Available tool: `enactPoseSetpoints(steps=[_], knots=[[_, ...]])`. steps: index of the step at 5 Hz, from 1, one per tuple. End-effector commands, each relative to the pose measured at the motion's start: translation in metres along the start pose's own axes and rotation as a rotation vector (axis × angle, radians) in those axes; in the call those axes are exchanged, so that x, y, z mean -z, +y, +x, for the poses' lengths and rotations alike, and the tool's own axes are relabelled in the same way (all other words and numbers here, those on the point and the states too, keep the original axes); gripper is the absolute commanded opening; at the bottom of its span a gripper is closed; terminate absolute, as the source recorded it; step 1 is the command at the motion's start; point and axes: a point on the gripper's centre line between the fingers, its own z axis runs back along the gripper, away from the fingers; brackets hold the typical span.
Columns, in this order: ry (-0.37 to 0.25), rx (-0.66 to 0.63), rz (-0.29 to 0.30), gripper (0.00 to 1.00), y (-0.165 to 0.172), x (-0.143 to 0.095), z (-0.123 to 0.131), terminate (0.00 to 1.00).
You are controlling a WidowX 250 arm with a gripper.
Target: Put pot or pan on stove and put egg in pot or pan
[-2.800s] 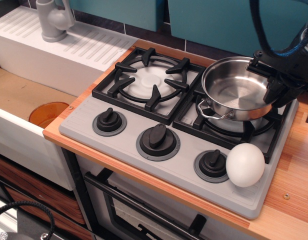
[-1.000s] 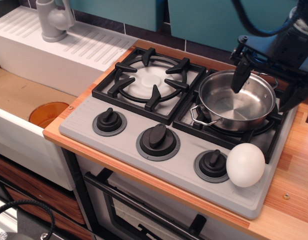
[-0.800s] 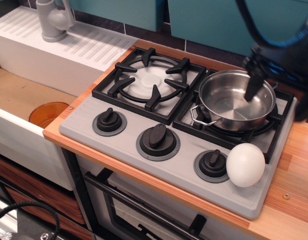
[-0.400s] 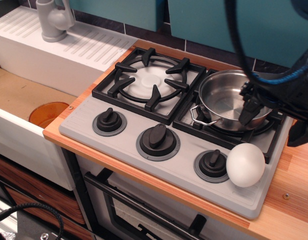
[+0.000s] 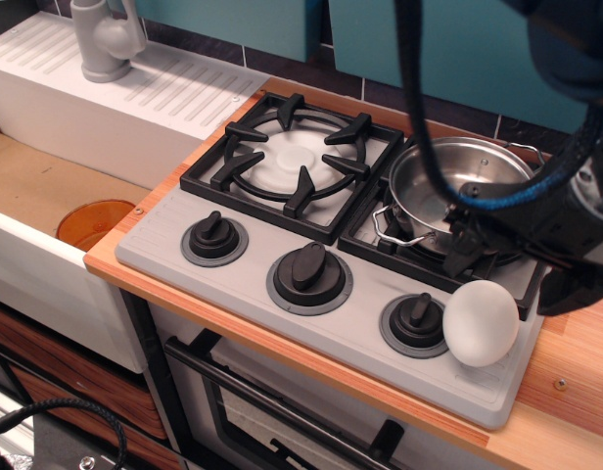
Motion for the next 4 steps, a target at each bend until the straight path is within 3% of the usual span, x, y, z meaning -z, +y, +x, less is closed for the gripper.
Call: enactPoseSetpoints(steps=[1,4], knots=[[-0.063,-0.041,-0.049,1.0,-0.002,-0.012,0.003,0.0],[-0.139,-0.04,-0.053,1.0,-0.011,0.017,-0.008,0.0]])
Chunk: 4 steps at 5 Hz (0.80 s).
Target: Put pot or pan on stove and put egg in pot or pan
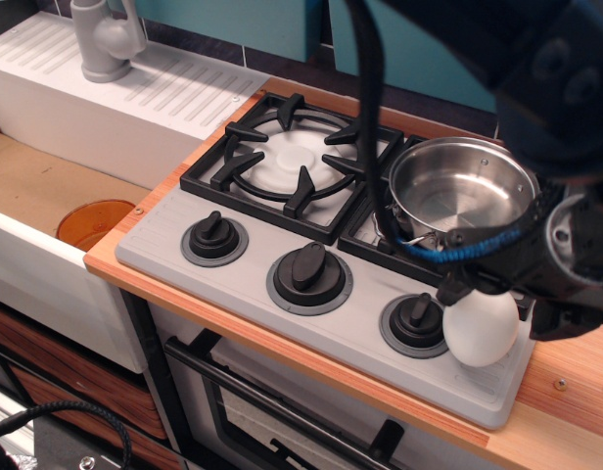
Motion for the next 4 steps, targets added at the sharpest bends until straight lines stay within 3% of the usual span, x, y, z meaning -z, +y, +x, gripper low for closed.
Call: enactPoseSetpoints(steps=[1,3,4], knots=[[-0.06,-0.007,-0.024,1.0,-0.009,0.0073,0.0036,0.0],[-0.068,-0.022,-0.023,1.0,-0.012,0.0101,0.0028,0.0],[-0.061,-0.037,-0.014,0.0,-0.013,0.0081,0.0019,0.0]])
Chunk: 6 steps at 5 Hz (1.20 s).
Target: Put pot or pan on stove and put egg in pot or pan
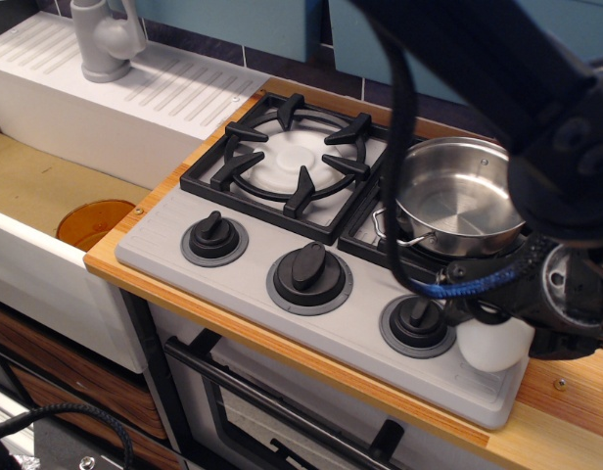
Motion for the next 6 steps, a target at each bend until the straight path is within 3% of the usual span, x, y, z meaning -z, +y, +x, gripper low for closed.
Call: enactPoseSetpoints(steps=[1,3,5,6], knots=[[-0.007,-0.037,-0.022,0.0,-0.006,-0.012,0.008,0.0],[0.016,-0.03,-0.013,0.0,-0.002,-0.029,0.012,0.0],[0.077,-0.016,-0.001,0.0,0.016,-0.08,0.05,0.0],[0.054,-0.006,-0.012,0.0,0.022,-0.079,0.076,0.0]])
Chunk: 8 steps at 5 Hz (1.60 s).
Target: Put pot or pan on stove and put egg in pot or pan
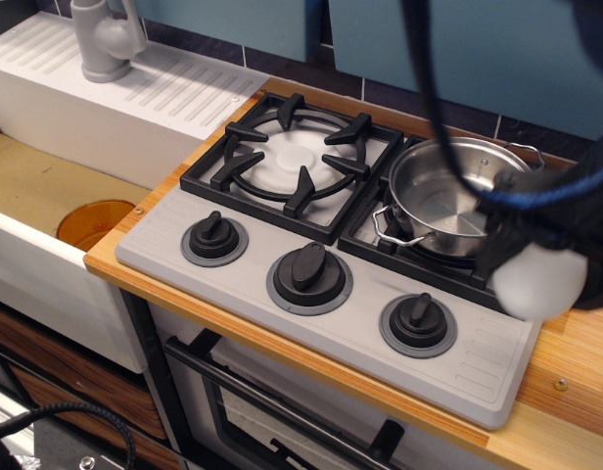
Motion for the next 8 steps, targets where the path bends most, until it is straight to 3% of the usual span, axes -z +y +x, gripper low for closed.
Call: enactPoseSetpoints(steps=[1,3,5,6,8], knots=[[-0.098,-0.026,-0.068,0.0,0.018,-0.011,0.066,0.0],[-0.153,-0.025,-0.1,0.0,0.021,0.02,0.086,0.0],[-0.187,-0.031,-0.125,0.0,0.011,0.04,0.078,0.0],[-0.18,-0.028,-0.134,1.0,0.012,0.038,0.072,0.0],[-0.132,0.008,-0.117,1.0,0.043,0.017,0.078,0.0]])
